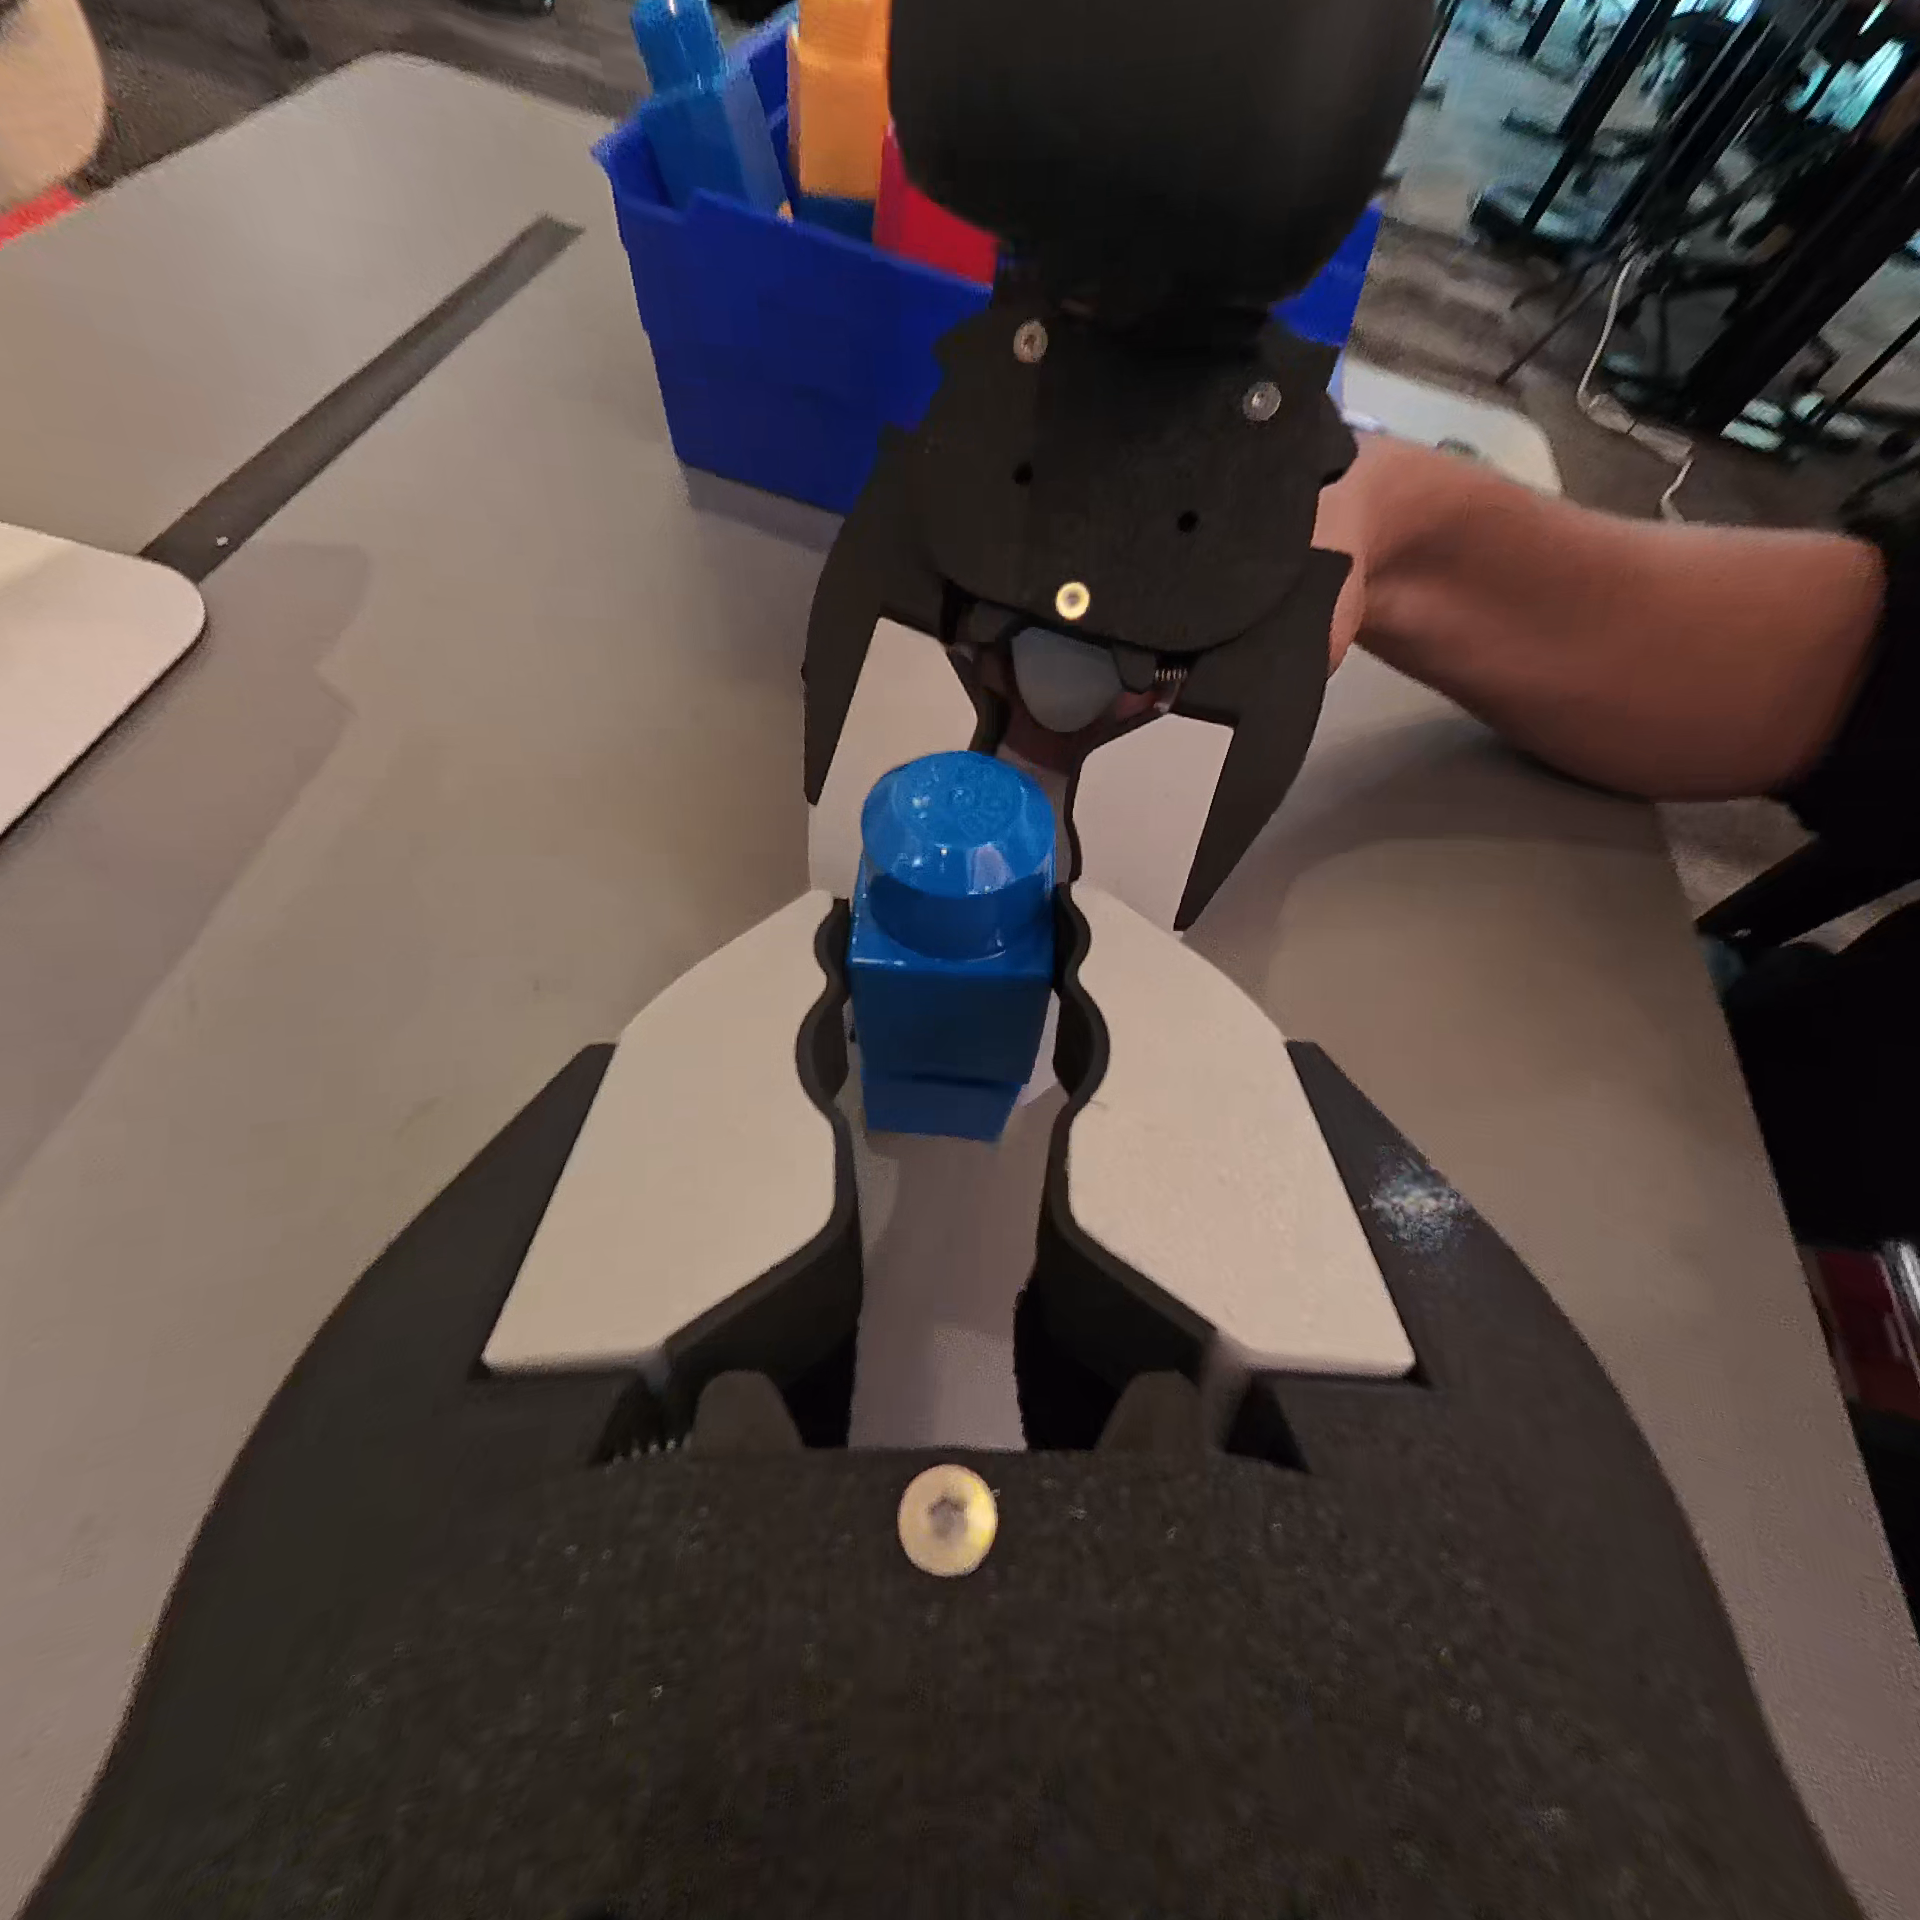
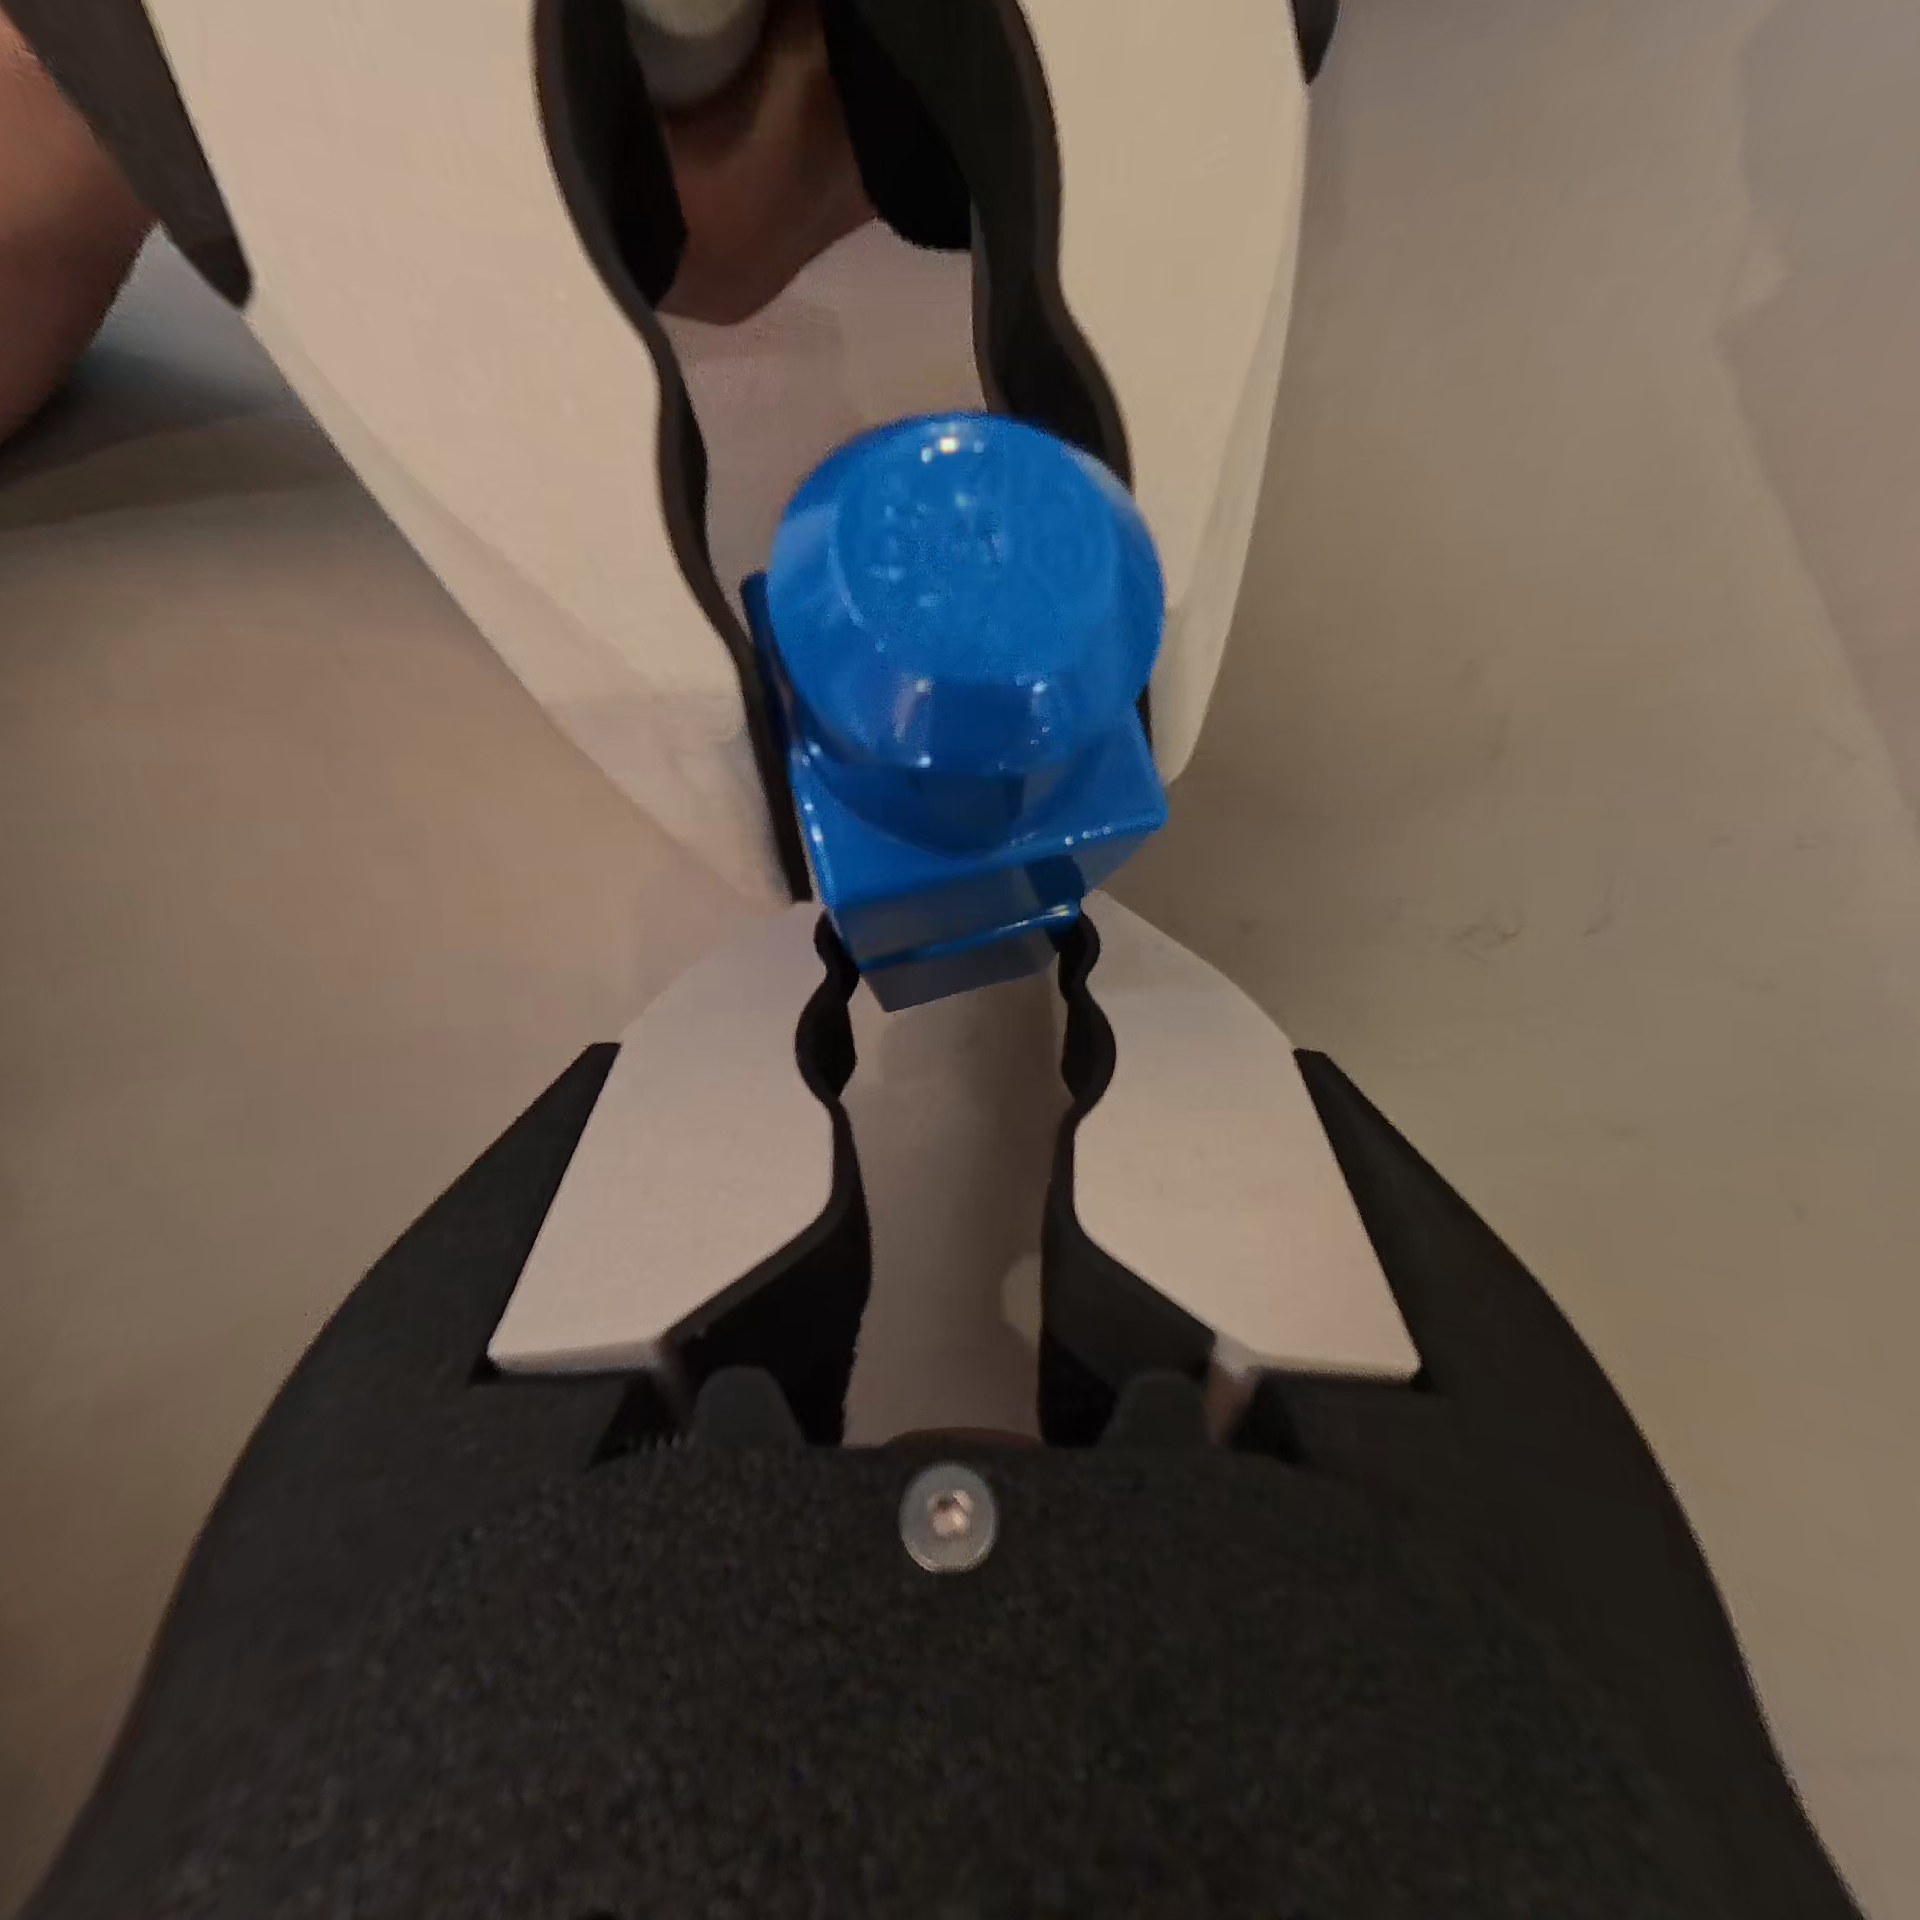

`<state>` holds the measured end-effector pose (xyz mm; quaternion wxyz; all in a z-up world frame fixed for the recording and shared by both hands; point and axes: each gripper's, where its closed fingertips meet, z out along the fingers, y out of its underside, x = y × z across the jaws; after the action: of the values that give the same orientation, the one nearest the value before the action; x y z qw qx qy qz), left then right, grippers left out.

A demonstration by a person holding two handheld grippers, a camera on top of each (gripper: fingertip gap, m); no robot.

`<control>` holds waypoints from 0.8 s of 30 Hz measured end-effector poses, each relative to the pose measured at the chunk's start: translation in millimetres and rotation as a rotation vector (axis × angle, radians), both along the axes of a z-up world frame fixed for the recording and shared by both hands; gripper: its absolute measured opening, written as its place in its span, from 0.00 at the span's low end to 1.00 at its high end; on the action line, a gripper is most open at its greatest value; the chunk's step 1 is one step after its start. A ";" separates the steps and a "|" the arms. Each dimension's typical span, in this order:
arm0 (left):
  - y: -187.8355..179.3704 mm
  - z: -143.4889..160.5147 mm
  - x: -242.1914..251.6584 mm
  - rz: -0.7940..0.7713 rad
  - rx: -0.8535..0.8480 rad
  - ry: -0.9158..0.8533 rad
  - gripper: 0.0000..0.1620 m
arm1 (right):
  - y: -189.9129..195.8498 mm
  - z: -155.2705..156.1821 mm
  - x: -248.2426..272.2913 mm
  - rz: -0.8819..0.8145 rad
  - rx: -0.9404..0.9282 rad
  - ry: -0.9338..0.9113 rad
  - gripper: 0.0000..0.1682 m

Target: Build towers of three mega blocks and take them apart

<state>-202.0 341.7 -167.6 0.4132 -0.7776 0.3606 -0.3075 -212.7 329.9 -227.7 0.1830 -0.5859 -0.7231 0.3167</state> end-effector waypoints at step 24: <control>-7.0 7.3 -6.2 -0.036 -0.018 -0.134 0.22 | -9.2 15.9 -4.8 0.052 -0.163 0.162 0.22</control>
<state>-208.2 334.6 -160.3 0.4237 -0.7523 0.3433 -0.3698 -217.6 320.7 -211.9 0.1842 -0.5523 -0.6930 0.4252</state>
